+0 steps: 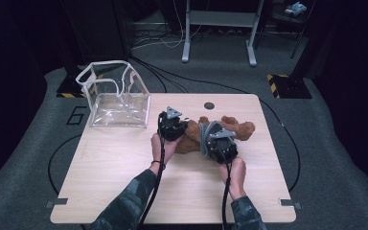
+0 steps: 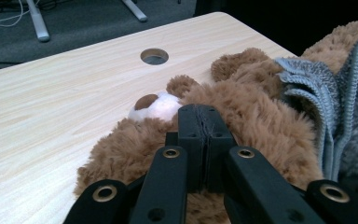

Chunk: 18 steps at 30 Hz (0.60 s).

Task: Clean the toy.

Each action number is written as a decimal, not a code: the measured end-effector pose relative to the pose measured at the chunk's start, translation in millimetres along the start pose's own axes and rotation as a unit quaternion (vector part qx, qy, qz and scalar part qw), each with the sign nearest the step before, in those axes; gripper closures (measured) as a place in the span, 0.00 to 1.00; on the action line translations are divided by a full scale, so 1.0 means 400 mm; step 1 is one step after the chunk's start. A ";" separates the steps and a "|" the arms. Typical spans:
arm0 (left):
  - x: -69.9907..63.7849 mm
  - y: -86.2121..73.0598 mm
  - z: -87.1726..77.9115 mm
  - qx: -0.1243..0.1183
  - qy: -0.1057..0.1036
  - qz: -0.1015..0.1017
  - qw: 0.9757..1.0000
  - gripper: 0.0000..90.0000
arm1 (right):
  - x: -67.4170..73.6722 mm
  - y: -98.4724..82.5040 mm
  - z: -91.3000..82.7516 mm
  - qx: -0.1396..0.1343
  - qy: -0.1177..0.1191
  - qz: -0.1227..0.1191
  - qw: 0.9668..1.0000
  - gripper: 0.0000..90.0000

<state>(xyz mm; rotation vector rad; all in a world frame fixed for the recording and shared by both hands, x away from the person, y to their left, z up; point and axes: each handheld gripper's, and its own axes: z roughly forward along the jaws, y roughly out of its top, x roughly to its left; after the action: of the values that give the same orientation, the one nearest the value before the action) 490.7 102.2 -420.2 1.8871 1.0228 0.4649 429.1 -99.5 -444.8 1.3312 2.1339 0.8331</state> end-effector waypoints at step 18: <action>0.005 -0.002 0.019 0.015 0.004 -0.003 1.000 0.97 | -0.027 -0.089 -0.018 0.008 0.017 0.027 0.999 0.78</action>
<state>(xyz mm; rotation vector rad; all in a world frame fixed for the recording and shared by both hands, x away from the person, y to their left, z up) 496.6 99.8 -425.1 1.9102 1.0469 0.4563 406.7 -123.3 -464.3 1.3966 2.1427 0.8674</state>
